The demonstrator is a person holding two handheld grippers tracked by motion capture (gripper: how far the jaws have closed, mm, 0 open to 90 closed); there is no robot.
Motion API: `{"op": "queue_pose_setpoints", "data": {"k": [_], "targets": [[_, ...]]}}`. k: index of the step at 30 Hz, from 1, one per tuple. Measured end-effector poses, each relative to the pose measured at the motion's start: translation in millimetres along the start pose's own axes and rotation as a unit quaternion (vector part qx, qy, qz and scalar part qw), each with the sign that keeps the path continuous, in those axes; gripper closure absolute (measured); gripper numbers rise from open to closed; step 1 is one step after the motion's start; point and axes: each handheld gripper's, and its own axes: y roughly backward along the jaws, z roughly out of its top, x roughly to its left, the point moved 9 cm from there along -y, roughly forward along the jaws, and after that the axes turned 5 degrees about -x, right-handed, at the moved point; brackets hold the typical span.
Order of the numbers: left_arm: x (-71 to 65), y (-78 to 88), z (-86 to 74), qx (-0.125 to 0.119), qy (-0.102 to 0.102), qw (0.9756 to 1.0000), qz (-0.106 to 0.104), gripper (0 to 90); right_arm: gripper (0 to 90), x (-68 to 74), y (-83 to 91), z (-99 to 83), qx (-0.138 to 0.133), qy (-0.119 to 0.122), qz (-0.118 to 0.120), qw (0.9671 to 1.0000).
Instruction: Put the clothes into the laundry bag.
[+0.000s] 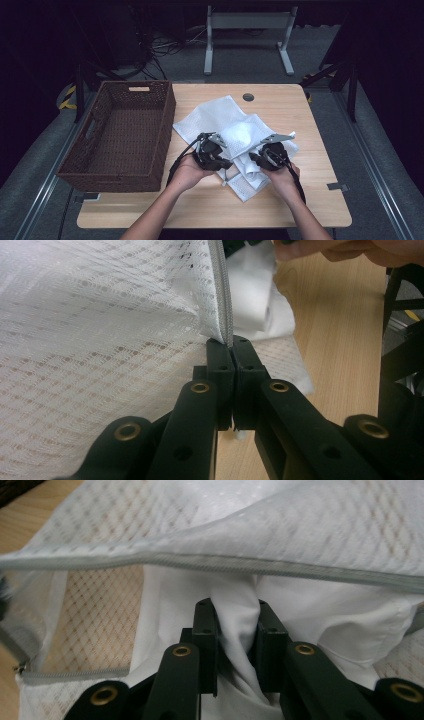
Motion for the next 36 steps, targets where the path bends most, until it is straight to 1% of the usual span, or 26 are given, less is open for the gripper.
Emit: {"op": "queue_pose_setpoints", "data": {"k": [1,2,4,5,6,7,9,10,11,13,15,17,21,23,26,27,29,31,33,36], "targets": [[0.0,0.0,0.0,0.0,0.0,1.0,0.0,88.9,76.1,0.0,0.0,0.0,0.0,0.0,0.0,1.0],[-0.1,-0.3,0.0,0.0,-0.001,1.0,0.0,88.9,75.8,-4.3,-3.7,3.0,-0.003,-0.003,-0.007,1.0],[0.2,-0.5,-0.1,0.0,0.0,1.0,0.001,88.9,75.5,-5.0,-4.9,3.7,-0.003,-0.003,-0.008,1.0],[0.5,-0.5,-0.1,0.0,0.0,1.0,0.001,88.9,74.3,-5.9,-6.8,4.5,-0.005,0.0,-0.006,1.0],[1.1,-0.4,-0.3,-0.002,0.002,1.0,0.001,88.9,70.2,-3.8,-6.5,4.8,-0.006,0.001,0.008,1.0],[1.1,-0.4,-0.3,-0.002,0.002,1.0,0.001,88.9,68.0,-3.3,-4.8,5.0,-0.007,0.002,0.01,0.9999],[1.7,-0.2,-0.2,-0.003,0.002,1.0,0.001,88.8,60.3,-0.2,2.2,6.1,-0.014,0.011,0.029,0.9994],[1.7,-0.4,-0.1,-0.004,0.003,1.0,0.0,88.8,60.3,-0.2,2.2,6.1,-0.014,0.011,0.029,0.9994],[1.5,-0.7,-0.3,-0.004,0.004,1.0,0.0,88.9,56.1,1.9,6.7,5.7,-0.013,0.013,0.04,0.999],[1.2,-1.1,-0.3,-0.004,0.003,1.0,0.0,88.8,48.6,5.3,18.8,3.1,-0.013,0.028,0.062,0.9976],[1.1,-1.5,-0.4,-0.003,0.001,1.0,0.0,88.8,44.2,8.0,28.3,-0.6,-0.012,0.038,0.078,0.9962],[1.2,-1.5,-0.5,-0.002,0.0,1.0,0.001,88.8,38.8,8.8,38.8,-4.1,-0.013,0.049,0.082,0.9953],[1.0,-1.3,-0.3,-0.004,0.002,1.0,0.0,88.8,32.9,9.8,54.4,-10.3,-0.014,0.055,0.088,0.9945],[1.0,-1.1,-0.4,-0.003,0.003,1.0,0.002,88.8,28.1,9.1,58.9,-19.3,-0.004,0.063,0.091,0.9938],[0.9,-0.9,-0.4,-0.003,0.002,1.0,0.002,88.8,21.3,10.1,59.2,-36.3,0.021,0.086,0.095,0.9915],[0.9,-0.8,-0.4,-0.003,0.002,1.0,0.002,88.8,19.4,10.3,58.6,-41.5,0.03,0.089,0.094,0.9911],[0.9,-0.9,-0.3,-0.003,0.002,1.0,0.002,88.8,16.9,10.5,56.0,-51.1,0.044,0.086,0.092,0.9911],[1.0,-1.3,-0.3,-0.002,0.001,1.0,0.002,88.8,16.0,8.6,51.6,-60.0,0.061,0.088,0.085,0.9907],[0.2,-1.8,-0.2,-0.002,0.001,1.0,0.002,88.8,15.7,8.9,46.8,-65.3,0.073,0.083,0.085,0.9902],[-0.1,-2.3,-0.5,0.0,-0.001,1.0,0.002,88.8,16.3,10.7,41.1,-69.8,0.089,0.085,0.08,0.9892]]}}
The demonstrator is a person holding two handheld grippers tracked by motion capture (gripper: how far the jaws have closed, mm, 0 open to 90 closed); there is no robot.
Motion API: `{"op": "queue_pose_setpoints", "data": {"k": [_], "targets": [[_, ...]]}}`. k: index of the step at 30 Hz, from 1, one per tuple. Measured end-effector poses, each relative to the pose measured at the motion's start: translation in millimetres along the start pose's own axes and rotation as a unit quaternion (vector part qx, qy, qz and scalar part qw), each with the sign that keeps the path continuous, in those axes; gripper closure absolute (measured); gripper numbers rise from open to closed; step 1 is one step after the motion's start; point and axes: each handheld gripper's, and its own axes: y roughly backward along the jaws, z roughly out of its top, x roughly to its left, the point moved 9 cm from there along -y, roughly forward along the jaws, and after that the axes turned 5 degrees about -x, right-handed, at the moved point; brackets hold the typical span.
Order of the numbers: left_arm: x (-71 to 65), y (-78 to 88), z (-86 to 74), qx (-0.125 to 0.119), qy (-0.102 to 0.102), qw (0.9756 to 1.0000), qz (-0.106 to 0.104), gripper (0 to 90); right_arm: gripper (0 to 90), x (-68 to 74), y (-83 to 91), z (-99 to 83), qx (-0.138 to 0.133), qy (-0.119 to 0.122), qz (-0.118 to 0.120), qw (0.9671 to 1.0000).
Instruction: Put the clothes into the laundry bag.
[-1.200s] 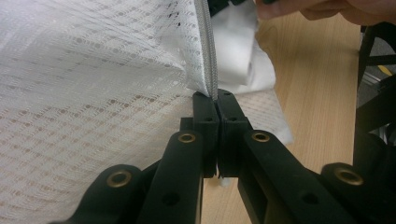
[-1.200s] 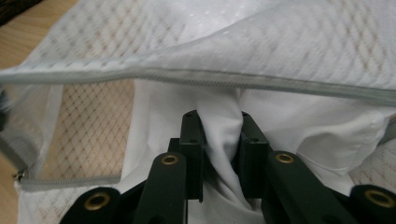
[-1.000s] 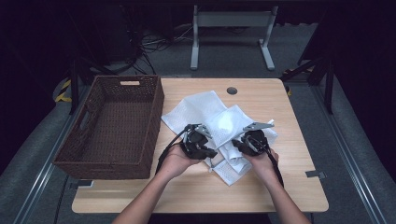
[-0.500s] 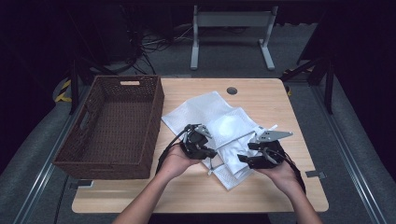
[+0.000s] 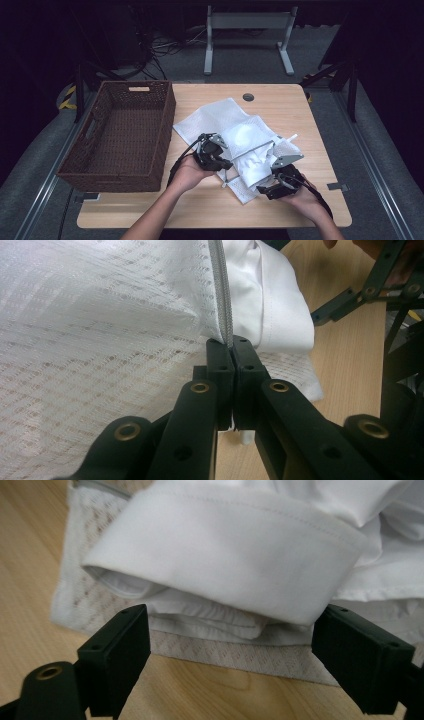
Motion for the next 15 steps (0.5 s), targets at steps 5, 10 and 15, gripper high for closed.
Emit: {"op": "queue_pose_setpoints", "data": {"k": [5,10,15], "targets": [[-0.6,-0.4,-0.1,0.0,0.001,1.0,0.001,88.8,29.1,3.7,-6.5,-3.6,0.017,0.012,-0.014,0.9997],[-0.8,-0.7,0.2,0.001,-0.001,1.0,0.001,88.8,49.5,6.1,-5.4,0.6,0.009,0.02,-0.015,0.9997],[-1.7,-2.3,0.4,0.001,-0.003,1.0,0.0,88.8,78.9,8.8,-8.2,3.5,0.006,0.034,-0.007,0.9994]]}}
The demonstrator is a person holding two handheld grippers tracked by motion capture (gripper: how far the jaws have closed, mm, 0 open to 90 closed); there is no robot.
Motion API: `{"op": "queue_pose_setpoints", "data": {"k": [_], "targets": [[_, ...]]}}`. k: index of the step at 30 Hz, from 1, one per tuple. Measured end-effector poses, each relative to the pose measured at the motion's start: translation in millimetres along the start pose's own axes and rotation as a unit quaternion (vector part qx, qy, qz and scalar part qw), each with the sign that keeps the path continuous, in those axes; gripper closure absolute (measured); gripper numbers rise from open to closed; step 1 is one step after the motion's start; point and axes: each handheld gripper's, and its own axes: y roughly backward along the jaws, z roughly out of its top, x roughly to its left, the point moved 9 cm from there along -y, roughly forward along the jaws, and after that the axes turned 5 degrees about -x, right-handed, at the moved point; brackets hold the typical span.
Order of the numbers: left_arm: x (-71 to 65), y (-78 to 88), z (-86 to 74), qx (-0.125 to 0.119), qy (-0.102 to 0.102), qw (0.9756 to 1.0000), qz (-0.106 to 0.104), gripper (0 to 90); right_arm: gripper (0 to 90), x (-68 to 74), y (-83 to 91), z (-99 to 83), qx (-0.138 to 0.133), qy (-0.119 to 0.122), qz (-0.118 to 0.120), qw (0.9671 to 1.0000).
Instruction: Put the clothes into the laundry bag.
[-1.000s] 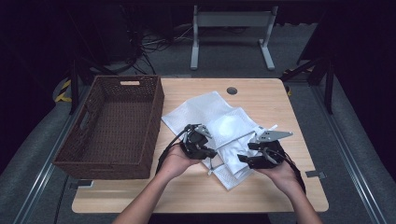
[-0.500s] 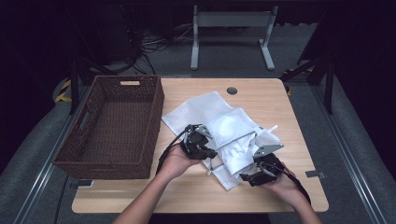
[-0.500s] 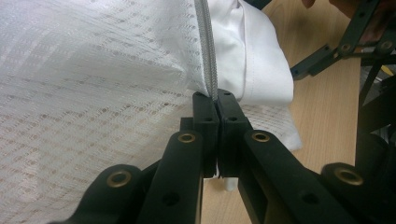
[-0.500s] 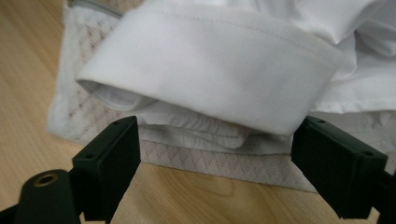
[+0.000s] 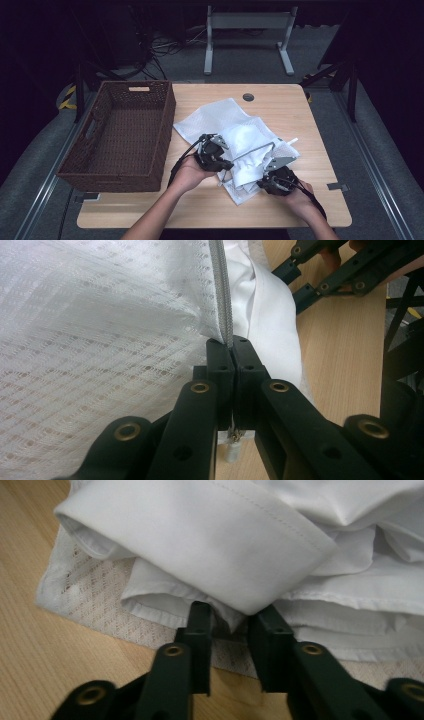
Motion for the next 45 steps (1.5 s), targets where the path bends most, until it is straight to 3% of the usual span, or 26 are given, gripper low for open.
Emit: {"op": "queue_pose_setpoints", "data": {"k": [3,10,14,26,36,41,45], "targets": [[-0.8,-0.1,0.1,0.001,-0.002,1.0,-0.002,88.8,86.5,1.4,-2.0,2.8,-0.005,0.003,0.006,1.0],[-3.4,-0.5,0.2,0.002,-0.002,1.0,-0.007,88.9,87.4,5.7,1.3,21.7,-0.051,-0.016,0.02,0.9984],[-5.8,-2.1,0.4,0.005,-0.006,0.9999,-0.01,88.9,87.5,7.4,-4.2,36.3,-0.063,-0.016,0.023,0.9976],[-8.0,-0.9,1.1,0.006,-0.007,0.9999,-0.01,88.8,87.5,10.2,-23.8,63.2,-0.077,-0.01,0.019,0.9968],[-7.5,4.4,2.2,0.0,-0.006,0.9999,-0.01,88.8,87.5,1.9,-47.0,90.4,-0.105,-0.027,0.007,0.994],[-6.6,7.1,1.9,-0.001,-0.005,1.0,-0.007,88.8,87.5,-2.6,-55.3,92.5,-0.105,-0.027,-0.001,0.9941],[-3.1,5.4,-0.3,0.002,-0.001,1.0,-0.004,88.8,81.9,-3.7,-45.4,88.9,-0.102,-0.025,0.002,0.9945]]}}
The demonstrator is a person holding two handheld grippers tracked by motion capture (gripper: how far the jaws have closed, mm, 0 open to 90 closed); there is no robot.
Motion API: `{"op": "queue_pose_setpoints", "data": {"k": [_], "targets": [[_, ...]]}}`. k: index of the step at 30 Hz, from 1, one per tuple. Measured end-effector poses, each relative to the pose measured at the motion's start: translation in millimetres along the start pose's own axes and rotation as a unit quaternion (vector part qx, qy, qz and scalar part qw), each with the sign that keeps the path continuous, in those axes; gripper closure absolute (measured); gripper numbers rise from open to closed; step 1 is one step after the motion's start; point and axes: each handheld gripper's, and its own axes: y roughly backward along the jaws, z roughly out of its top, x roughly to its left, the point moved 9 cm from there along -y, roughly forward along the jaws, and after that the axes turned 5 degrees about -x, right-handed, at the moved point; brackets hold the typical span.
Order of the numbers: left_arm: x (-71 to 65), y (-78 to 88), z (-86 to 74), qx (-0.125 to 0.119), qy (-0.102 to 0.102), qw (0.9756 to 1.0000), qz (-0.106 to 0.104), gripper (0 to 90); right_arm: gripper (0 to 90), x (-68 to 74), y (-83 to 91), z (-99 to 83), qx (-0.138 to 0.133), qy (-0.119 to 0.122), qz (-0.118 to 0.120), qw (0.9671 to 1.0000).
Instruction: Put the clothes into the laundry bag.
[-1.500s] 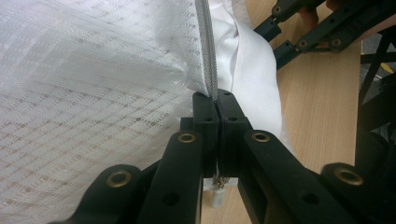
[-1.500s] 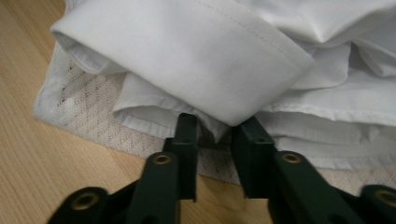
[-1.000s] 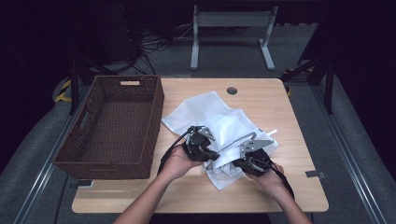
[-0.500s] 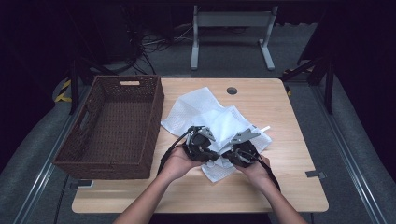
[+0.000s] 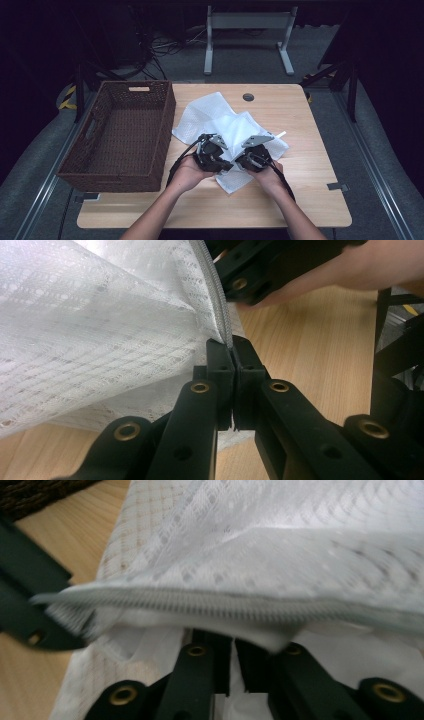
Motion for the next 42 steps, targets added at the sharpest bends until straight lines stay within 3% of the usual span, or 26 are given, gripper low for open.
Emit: {"op": "queue_pose_setpoints", "data": {"k": [4,6,7,14,19,24,32,37,42], "targets": [[1.0,-1.1,-0.9,0.002,-0.001,1.0,0.001,88.6,65.1,-3.7,20.8,-7.3,0.009,-0.001,0.006,0.9999],[1.7,-0.7,-0.9,0.001,0.0,1.0,0.001,88.3,63.0,-5.5,26.8,-9.3,0.008,-0.003,0.004,1.0],[2.2,-0.5,-0.8,0.0,0.002,1.0,0.003,88.1,56.3,-9.4,40.8,-12.8,0.001,-0.01,0.004,0.9999],[0.5,8.6,2.7,-0.018,0.006,0.9998,0.001,77.1,45.9,-16.8,67.0,-27.9,-0.004,-0.018,-0.001,0.9998],[-13.6,20.4,1.4,-0.025,0.0,0.9997,-0.003,73.6,39.7,-16.6,77.9,-43.2,0.004,-0.015,0.003,0.9999],[-29.1,12.2,-14.3,-0.006,-0.012,0.9999,-0.009,69.7,37.4,-14.4,79.6,-49.4,0.013,-0.01,0.008,0.9998],[-34.1,-20.2,-46.9,0.043,-0.038,0.998,0.024,60.0,35.0,-11.8,74.8,-53.5,0.023,-0.005,0.016,0.9996],[-36.9,-34.3,-53.1,0.06,-0.048,0.9968,0.022,57.7,34.6,-10.7,72.4,-54.6,0.026,-0.001,0.019,0.9995],[-35.1,-40.3,-55.6,0.065,-0.061,0.9951,0.041,59.1,34.3,-8.6,70.6,-55.0,0.03,0.003,0.022,0.9993]]}}
